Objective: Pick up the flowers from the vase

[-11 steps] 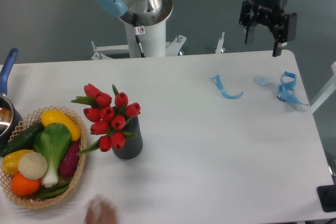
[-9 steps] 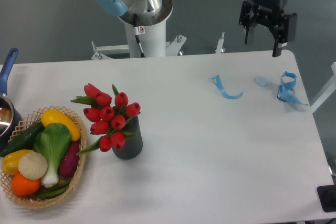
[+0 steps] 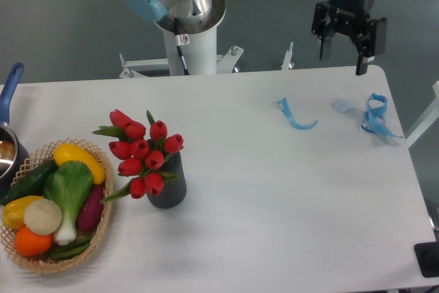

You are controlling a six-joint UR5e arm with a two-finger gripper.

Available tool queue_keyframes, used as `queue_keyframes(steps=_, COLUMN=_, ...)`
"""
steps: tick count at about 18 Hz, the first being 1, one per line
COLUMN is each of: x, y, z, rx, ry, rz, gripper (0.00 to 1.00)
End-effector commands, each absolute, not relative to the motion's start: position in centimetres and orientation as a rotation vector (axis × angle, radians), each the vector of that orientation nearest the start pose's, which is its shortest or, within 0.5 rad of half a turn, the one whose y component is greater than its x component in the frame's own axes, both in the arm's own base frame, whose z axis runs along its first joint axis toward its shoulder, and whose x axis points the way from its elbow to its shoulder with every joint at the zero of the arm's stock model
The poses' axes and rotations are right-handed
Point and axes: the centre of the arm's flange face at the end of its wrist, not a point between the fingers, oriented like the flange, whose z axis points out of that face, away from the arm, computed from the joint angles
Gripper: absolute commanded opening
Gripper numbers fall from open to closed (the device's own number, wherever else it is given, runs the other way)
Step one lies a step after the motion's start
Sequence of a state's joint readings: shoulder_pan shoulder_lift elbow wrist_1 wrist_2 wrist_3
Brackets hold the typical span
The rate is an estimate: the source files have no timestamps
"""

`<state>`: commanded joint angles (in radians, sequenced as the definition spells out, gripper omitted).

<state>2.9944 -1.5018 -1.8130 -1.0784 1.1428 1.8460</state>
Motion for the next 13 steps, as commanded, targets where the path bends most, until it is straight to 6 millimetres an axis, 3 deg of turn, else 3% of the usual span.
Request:
queue_keyframes(steps=2, x=-43.7, y=25.7, z=46.1, rx=-2.629, ry=0.424, rz=0.410, gripper=1.00)
queue_keyframes(steps=7, x=-43.1, y=28.7, z=45.2, rx=-2.542, ry=0.095, rz=0.239, gripper=1.00)
queue_keyframes(steps=13, x=-40.4, y=32.1, z=42.5, rx=-2.513, ry=0.060, rz=0.124, gripper=1.00)
